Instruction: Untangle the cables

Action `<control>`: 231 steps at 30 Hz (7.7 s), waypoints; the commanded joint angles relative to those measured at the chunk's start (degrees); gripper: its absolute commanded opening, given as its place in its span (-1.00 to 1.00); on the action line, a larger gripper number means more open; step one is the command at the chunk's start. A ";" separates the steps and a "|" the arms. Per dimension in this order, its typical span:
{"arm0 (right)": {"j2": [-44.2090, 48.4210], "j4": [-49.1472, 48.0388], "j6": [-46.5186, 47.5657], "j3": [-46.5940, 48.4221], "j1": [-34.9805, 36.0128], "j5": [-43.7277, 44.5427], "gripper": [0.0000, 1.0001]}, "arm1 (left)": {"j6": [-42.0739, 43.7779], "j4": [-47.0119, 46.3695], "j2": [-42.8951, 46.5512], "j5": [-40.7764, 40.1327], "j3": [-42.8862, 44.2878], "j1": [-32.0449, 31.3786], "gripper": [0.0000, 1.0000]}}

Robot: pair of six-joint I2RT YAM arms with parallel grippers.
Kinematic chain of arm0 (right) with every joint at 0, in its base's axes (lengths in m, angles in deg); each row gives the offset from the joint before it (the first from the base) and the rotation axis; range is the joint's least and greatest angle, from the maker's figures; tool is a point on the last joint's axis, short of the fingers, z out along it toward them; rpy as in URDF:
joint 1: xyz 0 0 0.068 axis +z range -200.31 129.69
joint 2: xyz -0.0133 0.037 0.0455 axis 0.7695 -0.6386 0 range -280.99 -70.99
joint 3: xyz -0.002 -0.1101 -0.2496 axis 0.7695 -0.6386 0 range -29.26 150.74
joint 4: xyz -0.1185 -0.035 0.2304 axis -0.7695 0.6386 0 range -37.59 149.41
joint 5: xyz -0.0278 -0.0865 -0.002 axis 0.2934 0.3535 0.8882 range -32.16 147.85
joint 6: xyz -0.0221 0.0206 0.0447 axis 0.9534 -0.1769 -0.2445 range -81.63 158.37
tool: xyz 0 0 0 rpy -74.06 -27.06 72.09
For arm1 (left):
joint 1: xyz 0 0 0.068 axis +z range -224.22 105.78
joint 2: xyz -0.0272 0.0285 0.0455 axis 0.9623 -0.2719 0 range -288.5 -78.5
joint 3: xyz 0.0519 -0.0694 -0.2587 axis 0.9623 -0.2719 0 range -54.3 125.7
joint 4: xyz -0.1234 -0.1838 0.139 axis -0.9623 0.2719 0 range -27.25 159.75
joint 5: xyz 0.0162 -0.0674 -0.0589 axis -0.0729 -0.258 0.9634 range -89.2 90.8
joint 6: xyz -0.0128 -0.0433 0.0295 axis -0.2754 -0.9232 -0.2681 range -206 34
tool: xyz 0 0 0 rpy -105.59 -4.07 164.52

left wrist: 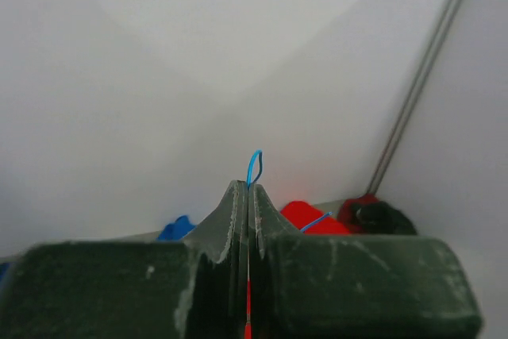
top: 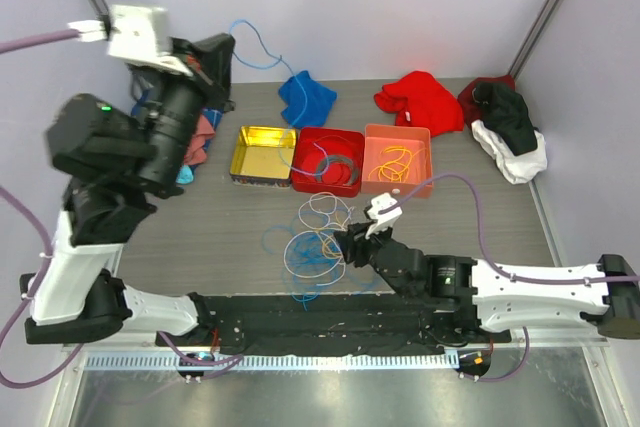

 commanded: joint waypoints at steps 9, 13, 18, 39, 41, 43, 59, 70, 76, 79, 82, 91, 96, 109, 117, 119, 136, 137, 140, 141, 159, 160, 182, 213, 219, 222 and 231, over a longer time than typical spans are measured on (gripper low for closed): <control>14.60 9.82 -3.46 1.73 0.05 9.58 -0.10 | -14.50 6.94 -4.26 1.52 -10.94 20.18 -1.00; 16.88 10.97 -2.76 1.56 0.06 10.90 -0.10 | -17.92 6.68 -7.41 6.52 -12.27 25.99 -1.00; 18.82 11.94 -2.05 1.12 -0.03 12.83 -0.10 | -21.09 5.27 -11.55 11.02 -13.06 32.58 -1.00; 21.90 13.00 0.67 -2.31 -0.03 16.96 -0.08 | -27.34 0.00 -16.39 17.97 -27.44 38.74 -1.00; 22.51 13.00 0.76 -2.74 0.05 17.14 -0.08 | -27.34 -0.01 -17.70 16.74 -29.83 39.09 -1.00; 22.95 13.34 0.85 -3.10 -0.03 17.67 -0.08 | -28.82 0.79 -19.46 16.82 -32.21 40.40 -1.00; 24.09 15.90 -0.47 -3.10 -0.03 18.37 -0.07 | -33.14 0.52 -29.49 21.48 -37.49 45.33 -0.89; 17.07 13.80 -1.08 -2.39 0.05 16.35 -0.07 | -33.14 -0.53 -9.75 14.98 -45.48 40.16 0.99; 13.02 11.15 -1.00 -1.61 -0.12 14.85 -0.06 | -39.43 1.93 1.96 13.83 -61.73 23.99 0.93; 12.32 10.63 -0.12 -0.99 -0.12 14.85 -0.06 | -46.38 1.06 7.41 18.05 -71.57 19.77 0.68; 11.27 9.92 0.76 -0.64 -0.12 14.94 -0.06 | -50.08 -3.15 11.90 21.30 -79.84 17.13 0.50; 7.48 9.39 -2.31 0.33 -0.12 12.92 -0.07 | -52.03 -10.63 12.08 27.36 -87.59 13.88 0.26; 6.78 9.57 -3.98 -0.02 -0.12 12.30 -0.07 | -52.47 -12.04 11.47 28.69 -88.38 9.75 0.23; 4.15 10.45 -6.44 0.33 -0.12 11.78 -0.07 | -55.81 -11.08 16.74 29.92 -93.04 1.74 0.10; 3.44 10.80 -6.62 0.77 -0.12 11.60 -0.07 | -55.11 -16.69 5.78 35.00 -92.95 1.74 0.06; 3.96 11.41 -6.80 0.68 -0.12 12.04 -0.07 | -55.11 -18.02 4.18 35.11 -92.69 1.65 0.04; 3.79 11.94 -7.24 0.86 -0.12 12.48 -0.07 | -47.47 -0.38 26.81 16.85 -79.29 -1.07 -1.00; 3.70 11.85 -7.15 0.94 -0.12 12.48 -0.07 | -46.16 2.95 28.33 15.34 -76.72 -1.07 -1.00; 3.88 11.33 -6.54 1.30 -0.12 12.66 -0.07 | -39.22 7.54 30.89 10.51 -64.95 -1.07 -1.00; 3.79 11.15 -6.36 1.38 -0.12 12.57 -0.07 | -35.81 10.25 30.72 9.36 -61.87 -1.07 -1.00; 9.33 10.18 -4.69 -1.16 -0.21 12.31 -0.07 | -6.60 3.69 14.82 -2.52 -22.84 -1.07 -1.00; 9.33 9.75 -4.34 -1.34 -0.12 10.57 -0.05 | -5.99 4.12 13.85 -2.16 -20.73 -1.07 -1.00; -12.81 -11.69 5.84 3.58 -0.21 -6.59 0.38 | 2.28 2.11 -4.53 7.07 14.89 -1.07 -1.00; -5.46 5.19 -3.80 1.29 -15.59 0.69 -0.98 | 4.82 -1.05 -0.75 -1.80 5.22 -1.07 -1.00; 4.31 29.41 -13.79 4.63 -15.59 8.00 -0.99 | 10.89 -5.18 -1.36 -7.25 4.52 -1.07 -1.00; 7.30 36.69 -18.91 4.72 -15.50 9.05 -0.98 | 13.18 -7.91 -0.84 -8.22 4.08 -1.07 -1.00; 10.82 44.72 -27.19 3.06 -15.59 6.53 -0.62 | 17.22 -10.55 -1.98 -8.67 8.65 -1.07 -1.00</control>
